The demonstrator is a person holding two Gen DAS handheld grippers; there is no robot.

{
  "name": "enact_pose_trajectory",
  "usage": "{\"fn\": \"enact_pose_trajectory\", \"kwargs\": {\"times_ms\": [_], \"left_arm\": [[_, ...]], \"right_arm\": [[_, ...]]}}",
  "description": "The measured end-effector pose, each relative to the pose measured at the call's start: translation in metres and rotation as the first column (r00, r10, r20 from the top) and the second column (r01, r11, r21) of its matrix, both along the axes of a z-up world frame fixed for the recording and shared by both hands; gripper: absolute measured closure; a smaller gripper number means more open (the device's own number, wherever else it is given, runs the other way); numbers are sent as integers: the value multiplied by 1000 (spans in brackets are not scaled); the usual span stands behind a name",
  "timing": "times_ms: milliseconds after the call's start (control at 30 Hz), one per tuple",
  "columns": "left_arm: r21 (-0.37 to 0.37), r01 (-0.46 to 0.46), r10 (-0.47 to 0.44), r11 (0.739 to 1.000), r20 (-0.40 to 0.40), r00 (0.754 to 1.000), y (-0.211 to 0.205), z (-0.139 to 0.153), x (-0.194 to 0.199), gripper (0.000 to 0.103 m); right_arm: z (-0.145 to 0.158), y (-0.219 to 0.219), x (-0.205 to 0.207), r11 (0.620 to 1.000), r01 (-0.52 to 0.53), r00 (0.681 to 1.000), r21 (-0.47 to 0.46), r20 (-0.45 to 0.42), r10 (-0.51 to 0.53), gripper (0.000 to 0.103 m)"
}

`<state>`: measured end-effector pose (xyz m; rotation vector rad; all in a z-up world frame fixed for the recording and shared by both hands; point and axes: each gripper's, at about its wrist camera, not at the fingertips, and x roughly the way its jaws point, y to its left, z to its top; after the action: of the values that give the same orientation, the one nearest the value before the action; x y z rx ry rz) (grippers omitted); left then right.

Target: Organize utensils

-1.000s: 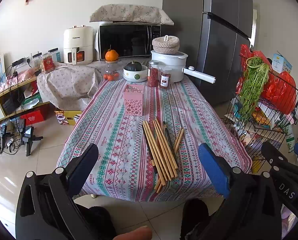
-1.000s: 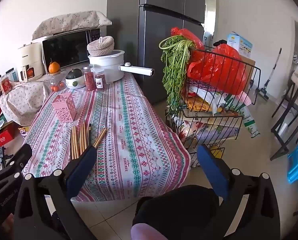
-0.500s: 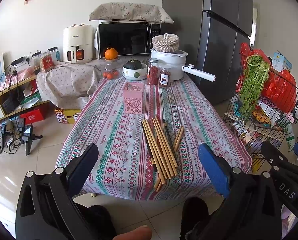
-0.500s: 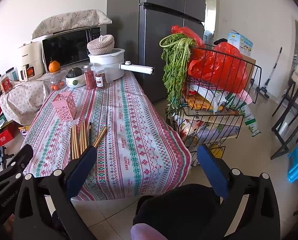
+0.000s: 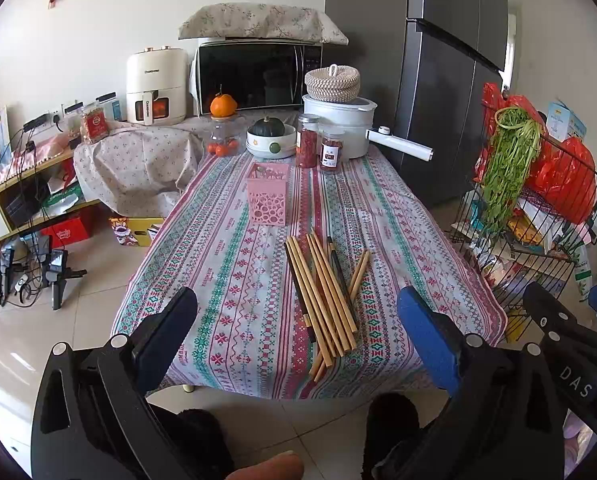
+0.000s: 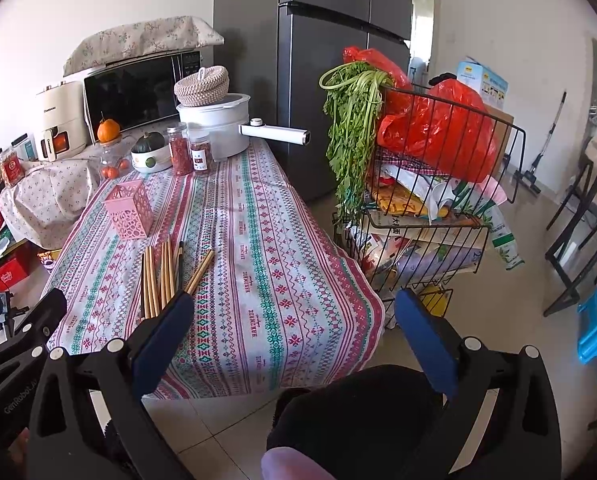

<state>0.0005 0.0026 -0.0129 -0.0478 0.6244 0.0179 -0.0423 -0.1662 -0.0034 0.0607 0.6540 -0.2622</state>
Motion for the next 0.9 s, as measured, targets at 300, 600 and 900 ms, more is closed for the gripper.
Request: {"fn": "enact_pose_trajectory", "kwargs": {"times_ms": [300, 600, 900], "left_arm": [[3, -2, 2, 1000, -2, 1000, -1, -13, -4, 7], [6, -3, 3, 1000, -4, 1000, -1, -18, -6, 7], [8, -1, 2, 1000, -7, 1000, 1, -21, -8, 7]], "right_arm": [[0, -1, 1, 1000, 0, 1000, 1, -2, 0, 5], [-4, -1, 0, 1000, -1, 1000, 3, -7, 1, 5], [-3, -2, 1, 1000, -1, 1000, 3, -9, 1, 5]]}}
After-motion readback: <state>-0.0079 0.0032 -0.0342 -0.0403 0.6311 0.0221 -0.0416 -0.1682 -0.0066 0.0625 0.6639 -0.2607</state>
